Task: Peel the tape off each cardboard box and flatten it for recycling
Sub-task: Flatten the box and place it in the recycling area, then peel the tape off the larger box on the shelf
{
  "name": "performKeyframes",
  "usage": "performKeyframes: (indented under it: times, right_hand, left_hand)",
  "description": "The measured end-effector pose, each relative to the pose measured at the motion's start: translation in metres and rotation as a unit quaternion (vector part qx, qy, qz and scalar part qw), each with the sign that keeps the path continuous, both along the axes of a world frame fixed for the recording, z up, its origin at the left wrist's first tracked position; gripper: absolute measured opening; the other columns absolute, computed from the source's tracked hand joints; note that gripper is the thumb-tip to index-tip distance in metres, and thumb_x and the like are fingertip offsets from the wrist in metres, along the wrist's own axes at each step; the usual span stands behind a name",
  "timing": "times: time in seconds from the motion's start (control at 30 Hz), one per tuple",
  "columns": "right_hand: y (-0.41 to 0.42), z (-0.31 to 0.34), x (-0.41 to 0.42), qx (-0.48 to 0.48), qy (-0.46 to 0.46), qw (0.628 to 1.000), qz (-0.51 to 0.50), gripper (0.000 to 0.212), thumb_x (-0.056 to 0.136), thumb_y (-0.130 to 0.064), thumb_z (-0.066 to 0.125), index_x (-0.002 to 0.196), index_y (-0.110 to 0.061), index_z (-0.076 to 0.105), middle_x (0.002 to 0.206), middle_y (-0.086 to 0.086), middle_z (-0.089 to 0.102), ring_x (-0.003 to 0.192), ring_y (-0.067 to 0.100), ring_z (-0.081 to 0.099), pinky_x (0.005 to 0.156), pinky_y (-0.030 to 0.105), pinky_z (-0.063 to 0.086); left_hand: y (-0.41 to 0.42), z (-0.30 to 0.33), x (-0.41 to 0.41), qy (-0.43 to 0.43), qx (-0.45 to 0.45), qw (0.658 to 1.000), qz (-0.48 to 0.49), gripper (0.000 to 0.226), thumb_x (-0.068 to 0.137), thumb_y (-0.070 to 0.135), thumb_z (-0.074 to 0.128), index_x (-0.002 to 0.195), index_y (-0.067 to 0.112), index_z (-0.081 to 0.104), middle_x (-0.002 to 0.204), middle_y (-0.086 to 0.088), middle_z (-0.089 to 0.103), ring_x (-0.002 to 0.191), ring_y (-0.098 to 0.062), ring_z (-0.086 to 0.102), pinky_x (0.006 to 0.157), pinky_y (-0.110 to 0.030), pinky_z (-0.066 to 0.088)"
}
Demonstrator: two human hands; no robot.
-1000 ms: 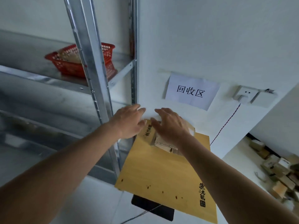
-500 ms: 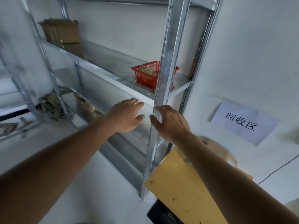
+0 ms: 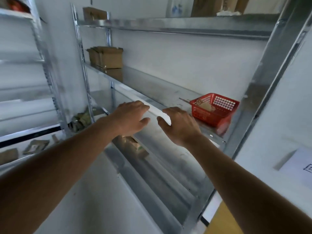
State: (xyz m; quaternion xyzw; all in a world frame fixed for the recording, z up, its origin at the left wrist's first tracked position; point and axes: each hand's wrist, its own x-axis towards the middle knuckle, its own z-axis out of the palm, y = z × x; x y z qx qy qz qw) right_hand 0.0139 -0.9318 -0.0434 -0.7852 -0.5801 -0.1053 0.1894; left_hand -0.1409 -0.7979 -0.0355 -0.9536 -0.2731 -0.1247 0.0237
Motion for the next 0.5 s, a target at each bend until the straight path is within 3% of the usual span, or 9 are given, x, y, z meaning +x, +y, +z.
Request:
performKeyframes:
  times: [0.5]
  right_hand:
    - [0.346,0.029,-0.024,0.032,0.010,0.999,0.026,0.045,0.103,-0.051,0.048,0.134,-0.022,0.063,0.129,0.004,0.067,0.113,0.025,0.063,0.097,0.038,0.051]
  left_hand:
    - [0.352,0.029,-0.031,-0.031,0.024,0.999,-0.002,0.051,0.104,0.045,0.049,0.148,0.020,0.048,0.148,-0.005,0.054,0.132,-0.025,0.053,0.109,-0.047,0.045]
